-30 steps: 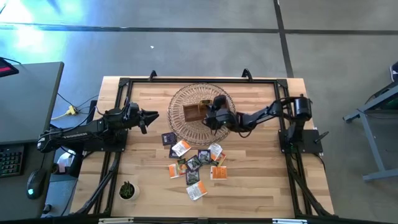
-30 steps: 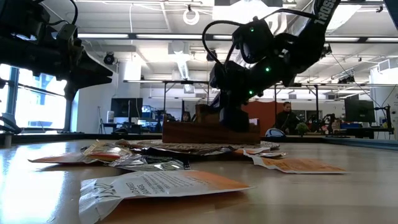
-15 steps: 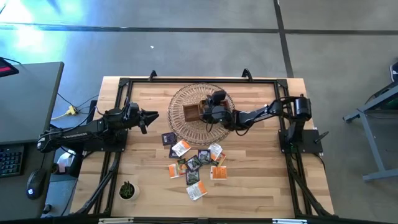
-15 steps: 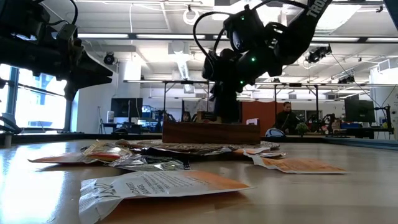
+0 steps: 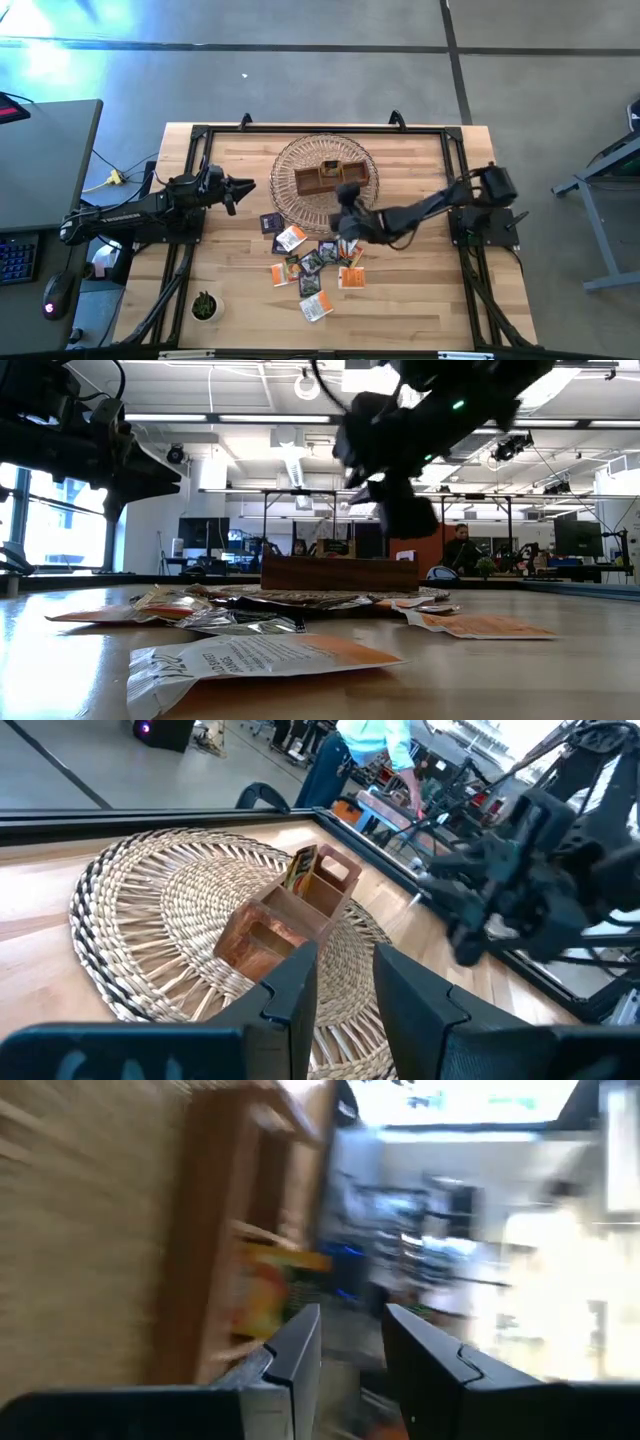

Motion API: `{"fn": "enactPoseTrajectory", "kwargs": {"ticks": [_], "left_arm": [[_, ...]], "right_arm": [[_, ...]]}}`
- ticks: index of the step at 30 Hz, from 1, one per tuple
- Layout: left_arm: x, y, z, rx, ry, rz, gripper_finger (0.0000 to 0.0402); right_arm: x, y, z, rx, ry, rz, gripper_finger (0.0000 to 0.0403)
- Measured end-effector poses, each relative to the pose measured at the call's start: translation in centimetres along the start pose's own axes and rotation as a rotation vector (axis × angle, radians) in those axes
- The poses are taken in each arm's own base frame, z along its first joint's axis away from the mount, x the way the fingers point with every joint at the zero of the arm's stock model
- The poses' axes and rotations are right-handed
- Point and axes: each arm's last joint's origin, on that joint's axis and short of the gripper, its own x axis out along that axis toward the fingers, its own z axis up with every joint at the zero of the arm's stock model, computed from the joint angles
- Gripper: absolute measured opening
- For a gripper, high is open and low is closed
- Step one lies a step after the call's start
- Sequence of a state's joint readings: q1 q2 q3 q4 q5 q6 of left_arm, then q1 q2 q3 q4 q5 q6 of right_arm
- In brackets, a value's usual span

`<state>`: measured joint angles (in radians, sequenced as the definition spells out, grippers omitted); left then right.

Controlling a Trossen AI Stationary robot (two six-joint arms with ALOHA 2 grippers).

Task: Pick & Place Tea
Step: Put the orange tea bag into the middle section of the wooden organizer

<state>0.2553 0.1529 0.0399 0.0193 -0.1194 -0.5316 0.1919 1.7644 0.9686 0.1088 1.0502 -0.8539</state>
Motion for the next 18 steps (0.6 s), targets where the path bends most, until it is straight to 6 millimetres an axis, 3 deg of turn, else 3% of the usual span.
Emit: {"fn": "enactPoseTrajectory", "kwargs": {"ticks": [6, 9, 12, 18], "left_arm": [[0.0, 0.0, 0.0, -0.027, 0.007, -0.012, 0.0101], [0.0, 0.0, 0.0, -0.034, 0.0, -0.003, 0.0101], [0.0, 0.0, 0.0, -0.042, 0.002, -0.009, 0.0101], [-0.1, -1.0, 0.4, 0.0, 0.039, -0.233, 0.0101]], "right_arm": [[-3.8, -3.1, -3.4, 0.467, -0.079, 0.449, 0.0107], [-5.1, -4.2, -4.3, 0.622, -0.13, 0.685, 0.0107], [-6.3, -3.7, -3.5, 0.619, -0.228, 0.859, 0.0107], [-8.6, 0.1, -1.2, 0.354, -0.371, 1.027, 0.0107]]}}
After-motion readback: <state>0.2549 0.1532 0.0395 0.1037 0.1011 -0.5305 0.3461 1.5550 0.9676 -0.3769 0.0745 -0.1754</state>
